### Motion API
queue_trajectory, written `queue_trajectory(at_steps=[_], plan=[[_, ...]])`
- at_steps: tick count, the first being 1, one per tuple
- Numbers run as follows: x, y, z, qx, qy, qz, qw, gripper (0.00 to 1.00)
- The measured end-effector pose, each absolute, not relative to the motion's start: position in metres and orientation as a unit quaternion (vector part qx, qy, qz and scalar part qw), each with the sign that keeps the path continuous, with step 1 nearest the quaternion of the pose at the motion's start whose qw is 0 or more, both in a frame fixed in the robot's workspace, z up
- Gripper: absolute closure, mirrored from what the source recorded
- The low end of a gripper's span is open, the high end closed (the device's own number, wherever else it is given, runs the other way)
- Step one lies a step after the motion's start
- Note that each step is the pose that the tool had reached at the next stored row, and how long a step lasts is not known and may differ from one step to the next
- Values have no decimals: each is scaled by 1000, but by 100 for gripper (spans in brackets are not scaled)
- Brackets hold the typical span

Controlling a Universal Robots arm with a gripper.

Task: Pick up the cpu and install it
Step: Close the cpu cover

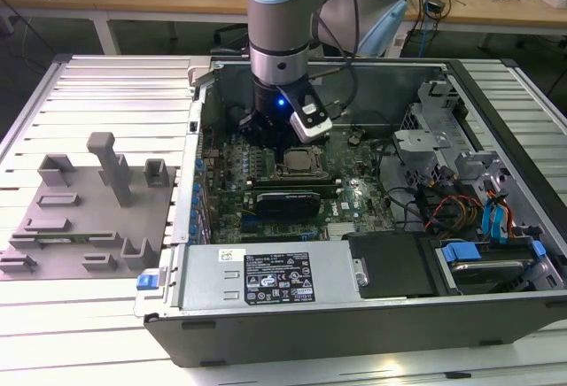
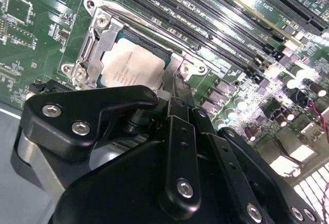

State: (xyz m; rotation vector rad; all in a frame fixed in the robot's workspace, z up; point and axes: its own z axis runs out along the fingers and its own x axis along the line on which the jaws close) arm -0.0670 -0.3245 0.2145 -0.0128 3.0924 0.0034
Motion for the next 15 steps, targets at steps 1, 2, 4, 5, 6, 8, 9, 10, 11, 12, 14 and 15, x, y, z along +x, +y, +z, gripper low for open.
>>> queue_trajectory(at_steps=[1,2,4,5,6,8,9,10,11,12,14,15], plan=[[-67,-324,217,-4,1000,1,25,89],[-67,-324,220,-4,1000,1,25,89],[-67,-324,225,-4,1000,1,25,89],[-67,-324,225,-4,1000,1,25,89],[-67,-325,225,-4,1000,1,25,89],[-64,-324,225,-4,1000,1,24,89],[-59,-324,225,-4,1000,1,24,89],[-55,-324,225,-4,1000,1,24,89],[-51,-324,225,-4,1000,1,23,89],[-46,-324,225,-4,1000,1,23,89],[-32,-324,225,-4,1000,1,20,89],[-28,-324,225,-4,1000,1,20,89]])
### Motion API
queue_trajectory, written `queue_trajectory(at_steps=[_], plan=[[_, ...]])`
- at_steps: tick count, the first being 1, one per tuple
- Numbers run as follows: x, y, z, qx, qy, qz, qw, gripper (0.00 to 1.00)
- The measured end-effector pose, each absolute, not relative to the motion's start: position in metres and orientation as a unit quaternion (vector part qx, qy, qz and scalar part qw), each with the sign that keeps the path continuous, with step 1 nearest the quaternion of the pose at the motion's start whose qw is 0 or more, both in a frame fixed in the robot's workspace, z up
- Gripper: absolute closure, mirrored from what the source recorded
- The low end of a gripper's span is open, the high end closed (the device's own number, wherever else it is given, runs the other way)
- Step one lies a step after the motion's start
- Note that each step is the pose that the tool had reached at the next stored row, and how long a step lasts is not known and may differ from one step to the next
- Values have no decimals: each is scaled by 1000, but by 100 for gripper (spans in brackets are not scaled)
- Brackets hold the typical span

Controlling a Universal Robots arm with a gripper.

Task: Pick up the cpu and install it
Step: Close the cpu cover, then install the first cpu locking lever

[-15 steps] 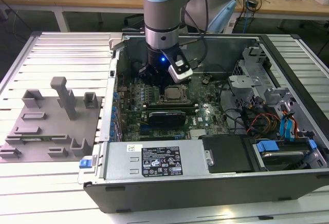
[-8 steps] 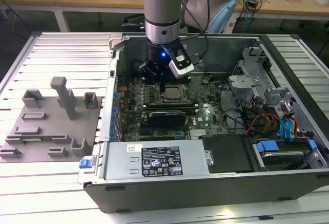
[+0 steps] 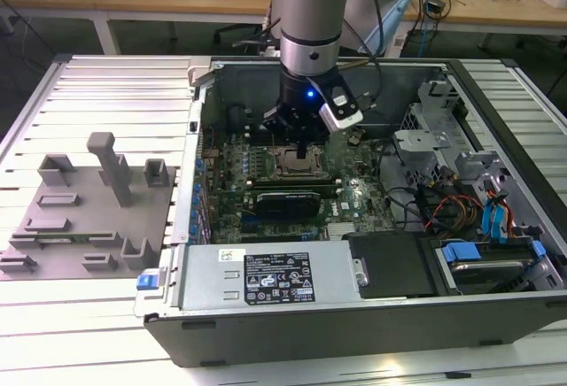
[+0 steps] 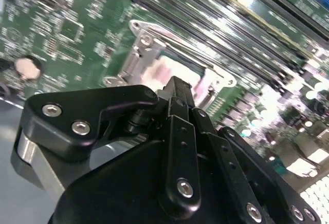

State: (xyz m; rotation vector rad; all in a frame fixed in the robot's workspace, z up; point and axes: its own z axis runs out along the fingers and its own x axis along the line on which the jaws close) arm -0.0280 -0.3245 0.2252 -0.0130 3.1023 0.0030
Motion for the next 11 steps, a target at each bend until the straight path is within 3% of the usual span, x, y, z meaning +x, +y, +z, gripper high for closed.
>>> queue_trajectory(at_steps=[11], plan=[[-27,-324,238,-4,1000,1,19,89]])
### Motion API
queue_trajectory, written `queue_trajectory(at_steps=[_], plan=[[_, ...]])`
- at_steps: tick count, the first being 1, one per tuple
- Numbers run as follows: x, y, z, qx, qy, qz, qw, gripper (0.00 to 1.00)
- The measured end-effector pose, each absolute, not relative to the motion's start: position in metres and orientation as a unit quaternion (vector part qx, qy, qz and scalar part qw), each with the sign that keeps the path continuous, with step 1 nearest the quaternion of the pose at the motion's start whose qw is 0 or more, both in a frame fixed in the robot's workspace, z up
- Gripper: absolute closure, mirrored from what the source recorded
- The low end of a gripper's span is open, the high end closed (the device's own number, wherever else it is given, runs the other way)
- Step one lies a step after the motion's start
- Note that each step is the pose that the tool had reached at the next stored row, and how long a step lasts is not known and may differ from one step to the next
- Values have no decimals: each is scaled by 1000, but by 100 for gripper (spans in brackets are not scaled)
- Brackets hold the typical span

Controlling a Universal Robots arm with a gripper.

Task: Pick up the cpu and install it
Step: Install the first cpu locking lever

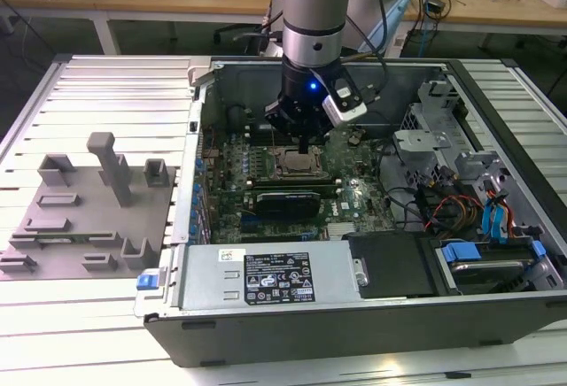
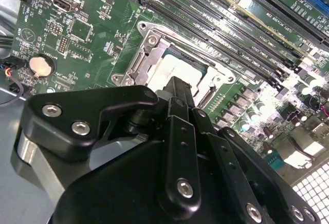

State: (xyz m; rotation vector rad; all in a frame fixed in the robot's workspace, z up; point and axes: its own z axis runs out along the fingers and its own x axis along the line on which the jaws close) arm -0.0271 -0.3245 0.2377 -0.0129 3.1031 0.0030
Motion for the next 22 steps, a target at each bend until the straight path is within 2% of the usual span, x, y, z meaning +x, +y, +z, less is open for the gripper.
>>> queue_trajectory(at_steps=[22], plan=[[-30,-324,240,-4,1000,1,19,89]])
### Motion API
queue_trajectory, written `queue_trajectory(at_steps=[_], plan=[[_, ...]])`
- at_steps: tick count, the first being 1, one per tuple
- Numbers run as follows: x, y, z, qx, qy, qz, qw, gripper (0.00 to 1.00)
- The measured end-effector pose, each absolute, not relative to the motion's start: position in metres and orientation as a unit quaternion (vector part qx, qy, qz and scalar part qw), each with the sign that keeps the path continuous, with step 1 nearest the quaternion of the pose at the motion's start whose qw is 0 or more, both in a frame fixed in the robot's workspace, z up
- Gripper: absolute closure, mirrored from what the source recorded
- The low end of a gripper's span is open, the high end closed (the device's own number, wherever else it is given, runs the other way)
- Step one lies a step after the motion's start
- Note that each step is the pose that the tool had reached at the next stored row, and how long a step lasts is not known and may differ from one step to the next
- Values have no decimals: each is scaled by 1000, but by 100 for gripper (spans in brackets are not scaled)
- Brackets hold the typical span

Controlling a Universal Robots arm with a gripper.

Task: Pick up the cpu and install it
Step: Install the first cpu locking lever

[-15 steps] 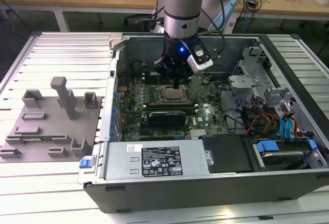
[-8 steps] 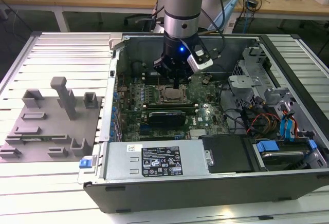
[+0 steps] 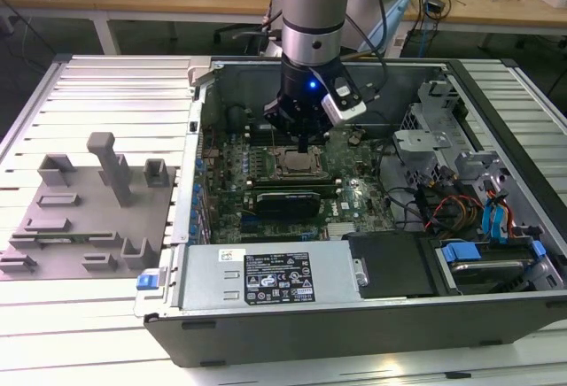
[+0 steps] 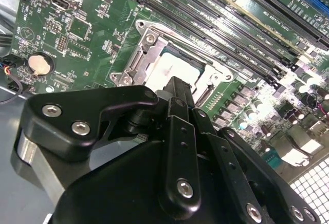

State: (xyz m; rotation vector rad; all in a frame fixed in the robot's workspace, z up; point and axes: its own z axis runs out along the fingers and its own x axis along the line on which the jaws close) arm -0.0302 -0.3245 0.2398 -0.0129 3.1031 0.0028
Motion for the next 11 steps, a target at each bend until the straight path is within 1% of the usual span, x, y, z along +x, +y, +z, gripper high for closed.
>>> queue_trajectory(at_steps=[11], plan=[[-44,-324,240,-4,1000,1,19,89]])
